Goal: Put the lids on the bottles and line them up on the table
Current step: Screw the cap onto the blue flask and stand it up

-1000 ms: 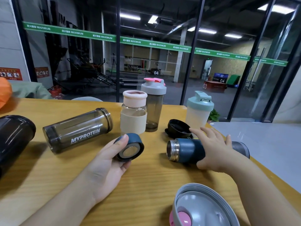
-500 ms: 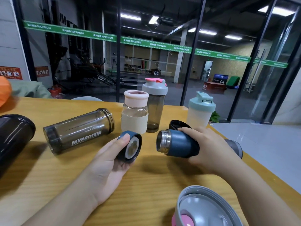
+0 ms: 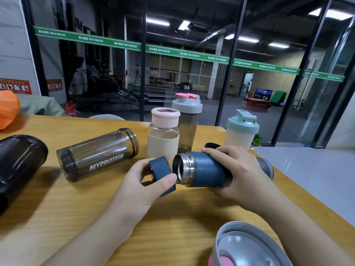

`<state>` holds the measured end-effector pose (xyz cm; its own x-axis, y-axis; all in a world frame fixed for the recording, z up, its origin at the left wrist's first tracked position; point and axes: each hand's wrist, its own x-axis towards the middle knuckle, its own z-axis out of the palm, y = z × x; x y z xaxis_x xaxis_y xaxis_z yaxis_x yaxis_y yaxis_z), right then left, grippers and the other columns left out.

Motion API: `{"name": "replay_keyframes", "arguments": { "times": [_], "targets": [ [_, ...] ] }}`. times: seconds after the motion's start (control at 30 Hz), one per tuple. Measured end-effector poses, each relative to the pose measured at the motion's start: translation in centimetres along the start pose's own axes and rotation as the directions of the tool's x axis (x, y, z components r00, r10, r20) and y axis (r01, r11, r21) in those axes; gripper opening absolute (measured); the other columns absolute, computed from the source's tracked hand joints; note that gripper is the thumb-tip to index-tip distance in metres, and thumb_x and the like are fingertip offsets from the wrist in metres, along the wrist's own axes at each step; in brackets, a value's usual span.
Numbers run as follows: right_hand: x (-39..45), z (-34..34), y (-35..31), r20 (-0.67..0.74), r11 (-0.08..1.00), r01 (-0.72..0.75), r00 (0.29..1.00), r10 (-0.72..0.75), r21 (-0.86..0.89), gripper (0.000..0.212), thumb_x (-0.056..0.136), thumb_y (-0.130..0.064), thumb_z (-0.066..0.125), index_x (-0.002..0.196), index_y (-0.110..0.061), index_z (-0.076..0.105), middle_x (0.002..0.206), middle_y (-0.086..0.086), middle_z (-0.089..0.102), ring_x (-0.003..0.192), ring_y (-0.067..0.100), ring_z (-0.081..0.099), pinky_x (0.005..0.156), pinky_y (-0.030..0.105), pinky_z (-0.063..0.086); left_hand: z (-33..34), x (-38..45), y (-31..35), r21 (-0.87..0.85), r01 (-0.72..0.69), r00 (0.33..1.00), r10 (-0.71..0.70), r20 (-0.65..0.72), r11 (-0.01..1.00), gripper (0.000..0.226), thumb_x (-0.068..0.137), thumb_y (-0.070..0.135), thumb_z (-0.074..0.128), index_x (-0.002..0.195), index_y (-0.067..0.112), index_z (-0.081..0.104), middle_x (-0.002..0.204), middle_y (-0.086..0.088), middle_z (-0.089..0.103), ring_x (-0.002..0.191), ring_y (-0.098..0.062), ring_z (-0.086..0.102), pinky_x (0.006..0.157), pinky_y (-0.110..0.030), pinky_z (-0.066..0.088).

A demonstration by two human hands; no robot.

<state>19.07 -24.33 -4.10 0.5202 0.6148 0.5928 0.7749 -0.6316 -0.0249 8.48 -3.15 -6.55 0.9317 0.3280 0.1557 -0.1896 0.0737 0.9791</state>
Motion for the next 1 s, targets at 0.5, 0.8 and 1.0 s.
{"name": "replay_keyframes", "arguments": {
  "times": [0.5,0.8,1.0],
  "targets": [
    [0.0,0.8,-0.2,0.003,0.999,0.043,0.999,-0.043,-0.020,0.075,0.062,-0.051,0.056,0.135,-0.043,0.041,0.114,-0.012,0.054,0.107,0.007,0.041,0.088,0.034,0.031,0.4,0.2,-1.0,0.196,-0.118,0.993,0.120,0.003,0.973,0.074,0.039,0.056,0.074,0.108,0.035,0.056,0.108,0.012,0.066,0.094,-0.010,0.066,0.085,-0.034,0.055],
    [0.0,0.8,-0.3,0.018,0.999,0.048,0.999,-0.048,-0.006,0.074,0.062,-0.052,0.052,0.135,-0.044,0.041,0.115,-0.011,0.054,0.107,0.007,0.040,0.088,0.035,0.031,0.5,0.2,-1.2,0.180,-0.148,0.988,0.152,-0.006,0.972,0.071,0.041,0.057,0.075,0.107,0.035,0.057,0.106,0.009,0.067,0.096,-0.014,0.066,0.085,-0.038,0.056],
    [0.0,0.8,-0.3,0.050,0.999,0.043,0.998,-0.045,0.028,0.075,0.061,-0.052,0.052,0.135,-0.044,0.041,0.116,-0.012,0.054,0.108,0.006,0.039,0.088,0.034,0.030,0.5,0.2,-1.0,0.232,-0.174,0.985,0.173,0.025,0.957,0.071,0.044,0.056,0.076,0.109,0.041,0.052,0.109,0.017,0.062,0.096,-0.006,0.064,0.084,-0.030,0.054]
  ]
}}
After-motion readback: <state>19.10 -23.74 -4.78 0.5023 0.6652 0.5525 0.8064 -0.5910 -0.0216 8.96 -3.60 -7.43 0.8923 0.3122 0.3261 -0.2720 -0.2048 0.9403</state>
